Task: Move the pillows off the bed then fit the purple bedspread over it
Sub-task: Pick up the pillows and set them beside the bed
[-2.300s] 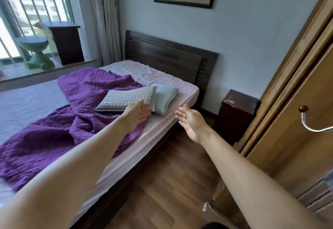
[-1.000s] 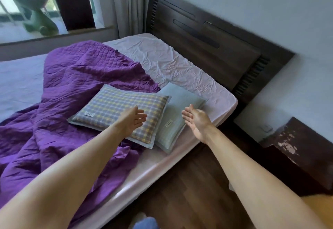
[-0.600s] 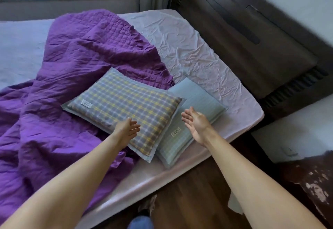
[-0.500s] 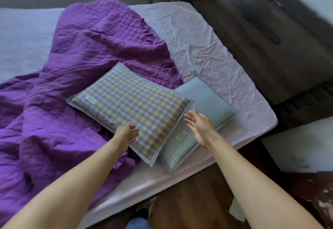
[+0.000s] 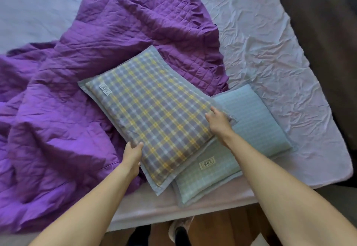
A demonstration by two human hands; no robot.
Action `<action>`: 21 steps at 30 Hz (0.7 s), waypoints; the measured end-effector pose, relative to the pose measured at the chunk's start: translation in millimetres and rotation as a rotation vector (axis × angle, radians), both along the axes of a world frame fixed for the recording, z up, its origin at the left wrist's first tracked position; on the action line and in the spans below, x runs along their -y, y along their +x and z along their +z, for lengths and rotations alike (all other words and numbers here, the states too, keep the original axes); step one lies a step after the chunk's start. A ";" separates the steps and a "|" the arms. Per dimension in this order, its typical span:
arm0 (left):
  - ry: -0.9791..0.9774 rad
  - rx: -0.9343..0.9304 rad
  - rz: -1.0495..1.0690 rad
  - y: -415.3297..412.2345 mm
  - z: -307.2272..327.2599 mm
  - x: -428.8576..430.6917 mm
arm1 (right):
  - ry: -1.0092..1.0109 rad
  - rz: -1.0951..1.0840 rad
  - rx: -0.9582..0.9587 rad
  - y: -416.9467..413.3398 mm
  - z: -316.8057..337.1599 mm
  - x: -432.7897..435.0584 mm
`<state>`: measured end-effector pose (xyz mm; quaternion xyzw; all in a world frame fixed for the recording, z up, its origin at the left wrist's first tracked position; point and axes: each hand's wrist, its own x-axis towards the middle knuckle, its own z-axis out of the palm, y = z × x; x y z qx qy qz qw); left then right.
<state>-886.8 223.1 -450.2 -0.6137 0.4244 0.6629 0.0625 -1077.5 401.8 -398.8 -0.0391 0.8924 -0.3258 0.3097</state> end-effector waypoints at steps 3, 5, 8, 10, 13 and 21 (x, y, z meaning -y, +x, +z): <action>-0.010 0.001 0.075 -5.7 -21.9 -8.8 | 0.275 0.216 -0.143 -24.5 -29.0 0.4; -0.055 -0.009 0.132 -8.1 -34.6 -13.3 | 0.353 0.238 -0.192 -34.1 -38.6 -0.1; -0.089 -0.058 0.235 -10.7 -43.1 -11.9 | 0.406 0.221 -0.125 -47.9 -47.9 -1.4; -0.094 -0.100 0.289 -14.8 -42.1 -9.0 | 0.414 0.225 -0.055 -56.2 -49.2 -2.9; -0.141 -0.140 0.241 -22.4 -29.6 -2.8 | 0.407 0.238 0.012 -65.8 -49.1 -2.2; -0.434 -0.122 0.102 -25.2 12.8 3.7 | 0.074 0.194 -0.199 -36.8 -12.3 -9.1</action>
